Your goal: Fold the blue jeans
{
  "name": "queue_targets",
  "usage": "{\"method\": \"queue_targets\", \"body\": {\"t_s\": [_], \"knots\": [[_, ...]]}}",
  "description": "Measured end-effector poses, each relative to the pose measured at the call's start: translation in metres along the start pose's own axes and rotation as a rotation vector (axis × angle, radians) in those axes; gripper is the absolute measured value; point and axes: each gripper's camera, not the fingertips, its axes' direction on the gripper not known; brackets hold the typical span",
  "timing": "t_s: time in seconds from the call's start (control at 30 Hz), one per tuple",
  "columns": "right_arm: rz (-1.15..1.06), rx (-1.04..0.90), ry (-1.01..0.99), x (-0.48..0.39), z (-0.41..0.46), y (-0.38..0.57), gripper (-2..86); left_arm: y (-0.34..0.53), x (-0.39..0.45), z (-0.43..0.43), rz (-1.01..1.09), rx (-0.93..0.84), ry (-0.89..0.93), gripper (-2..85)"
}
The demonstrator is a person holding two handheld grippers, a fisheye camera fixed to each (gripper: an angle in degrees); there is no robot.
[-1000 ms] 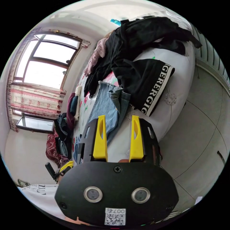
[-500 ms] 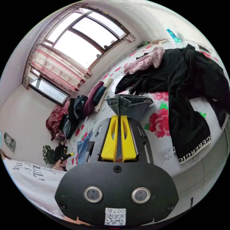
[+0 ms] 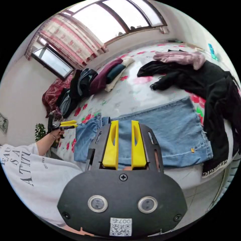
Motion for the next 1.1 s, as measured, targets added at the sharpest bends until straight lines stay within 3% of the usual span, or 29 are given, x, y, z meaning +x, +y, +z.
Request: {"method": "queue_targets", "body": {"t_s": [0.07, 0.23, 0.4, 0.5, 0.6, 0.7, 0.77, 0.83, 1.03, 1.1], "knots": [[-0.041, -0.234, -0.221, -0.025, 0.082, -0.012, 7.9, -0.016, -0.005, 0.021, 0.019, -0.052, 0.001, 11.2], [-0.063, -0.51, -0.352, -0.066, 0.204, 0.003, 6.2, -0.029, -0.033, 0.054, -0.049, -0.085, 0.092, 10.9], [-0.095, -0.444, -0.409, -0.08, 0.178, -0.01, 4.2, -0.026, -0.051, 0.044, -0.125, -0.043, 0.091, 10.7], [-0.221, -0.349, -0.312, -0.097, 0.132, -0.018, 4.4, -0.025, -0.052, 0.041, -0.157, 0.011, 0.026, 11.1], [-0.207, -0.431, -0.206, -0.081, 0.161, -0.011, 5.6, -0.032, -0.055, 0.072, -0.193, -0.043, 0.007, 11.2], [-0.033, -0.568, -0.195, -0.036, 0.215, 0.004, 6.7, -0.028, -0.075, 0.083, -0.297, -0.048, 0.058, 12.2], [0.033, -0.419, -0.323, -0.013, 0.192, 0.008, 7.5, -0.02, -0.088, 0.076, -0.35, -0.046, 0.07, 12.2], [0.077, -0.293, -0.321, 0.01, 0.159, 0.016, 8.3, -0.004, -0.094, 0.062, -0.366, 0.014, 0.057, 11.5], [0.467, 0.016, 0.07, 0.137, 0.047, 0.088, 11.0, 0.085, -0.103, 0.033, -0.54, 0.098, 0.088, 10.0], [0.594, 0.082, 0.104, 0.169, 0.034, 0.114, 11.5, 0.107, -0.103, 0.035, -0.599, 0.106, 0.141, 10.1]]}}
